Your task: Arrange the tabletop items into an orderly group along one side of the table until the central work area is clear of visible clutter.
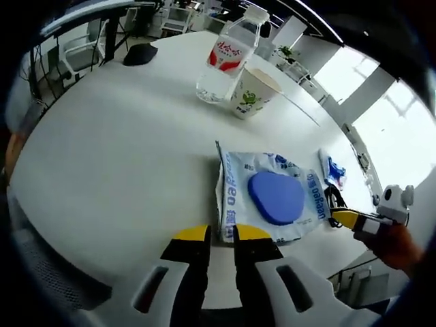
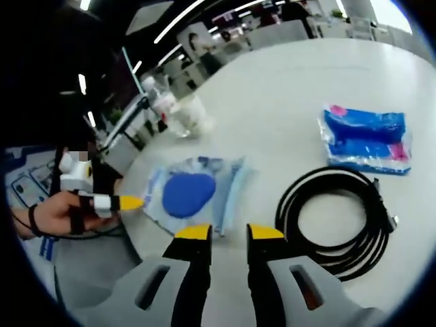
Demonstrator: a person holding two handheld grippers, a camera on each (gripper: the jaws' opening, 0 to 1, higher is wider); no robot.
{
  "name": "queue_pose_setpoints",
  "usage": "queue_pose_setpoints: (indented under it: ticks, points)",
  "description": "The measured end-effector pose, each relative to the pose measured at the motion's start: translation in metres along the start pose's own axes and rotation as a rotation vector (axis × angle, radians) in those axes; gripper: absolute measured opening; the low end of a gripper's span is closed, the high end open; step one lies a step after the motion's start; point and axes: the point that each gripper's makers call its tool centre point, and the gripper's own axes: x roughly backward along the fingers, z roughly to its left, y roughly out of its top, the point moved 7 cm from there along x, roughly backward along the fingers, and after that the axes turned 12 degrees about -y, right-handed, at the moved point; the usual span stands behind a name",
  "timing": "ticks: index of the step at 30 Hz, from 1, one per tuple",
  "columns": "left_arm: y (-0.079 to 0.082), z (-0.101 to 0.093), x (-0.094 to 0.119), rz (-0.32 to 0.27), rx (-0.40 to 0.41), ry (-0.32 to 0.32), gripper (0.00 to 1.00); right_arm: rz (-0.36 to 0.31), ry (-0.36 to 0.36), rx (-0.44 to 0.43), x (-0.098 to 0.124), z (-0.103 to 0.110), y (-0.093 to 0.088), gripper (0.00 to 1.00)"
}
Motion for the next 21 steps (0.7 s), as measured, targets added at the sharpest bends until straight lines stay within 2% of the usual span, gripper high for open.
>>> queue_pose_setpoints:
  ticks: [9,13,17,21]
  points:
    - [0.000,0.000,0.001,-0.016,0.011,-0.009,0.11,0.008,0.002,-0.007,-0.015,0.003,0.010,0.18]
    - [0.001,0.001,0.003,-0.037,0.049,-0.014,0.11,0.011,0.006,-0.036,-0.020,0.003,0.010,0.18]
    - [-0.002,-0.001,0.003,-0.033,0.042,-0.013,0.10,0.020,0.014,-0.039,-0.022,0.007,0.008,0.17]
    - [-0.005,-0.002,0.001,-0.025,0.045,-0.015,0.08,0.053,0.013,-0.027,-0.025,0.009,0.002,0.11]
